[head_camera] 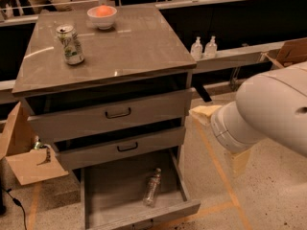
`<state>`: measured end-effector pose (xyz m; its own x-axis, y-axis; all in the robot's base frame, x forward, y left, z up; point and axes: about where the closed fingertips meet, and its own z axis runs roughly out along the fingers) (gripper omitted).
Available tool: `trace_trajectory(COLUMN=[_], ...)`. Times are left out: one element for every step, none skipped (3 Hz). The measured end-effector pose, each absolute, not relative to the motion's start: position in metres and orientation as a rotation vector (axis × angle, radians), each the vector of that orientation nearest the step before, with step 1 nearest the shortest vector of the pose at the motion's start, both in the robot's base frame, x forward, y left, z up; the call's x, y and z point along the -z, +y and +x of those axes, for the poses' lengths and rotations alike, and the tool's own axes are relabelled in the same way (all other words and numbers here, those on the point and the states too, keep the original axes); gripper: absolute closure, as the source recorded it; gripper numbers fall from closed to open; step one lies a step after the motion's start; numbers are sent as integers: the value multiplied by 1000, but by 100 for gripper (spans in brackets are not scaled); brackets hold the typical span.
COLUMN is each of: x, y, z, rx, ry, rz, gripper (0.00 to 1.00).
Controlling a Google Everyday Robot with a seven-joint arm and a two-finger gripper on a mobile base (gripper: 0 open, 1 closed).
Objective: Pick water bottle from bottom drawer and place on counter
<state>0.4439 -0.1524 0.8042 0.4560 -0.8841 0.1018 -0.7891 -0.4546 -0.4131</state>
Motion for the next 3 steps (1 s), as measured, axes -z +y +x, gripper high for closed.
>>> trace_trajectory(x=[-805,-795,-743], y=[-152,-146,-120], z=[444,446,460], rx=[437,484,447], ry=[1431,1370,1199], rz=[-2401,-2440,-2521], gripper=[0,0,0])
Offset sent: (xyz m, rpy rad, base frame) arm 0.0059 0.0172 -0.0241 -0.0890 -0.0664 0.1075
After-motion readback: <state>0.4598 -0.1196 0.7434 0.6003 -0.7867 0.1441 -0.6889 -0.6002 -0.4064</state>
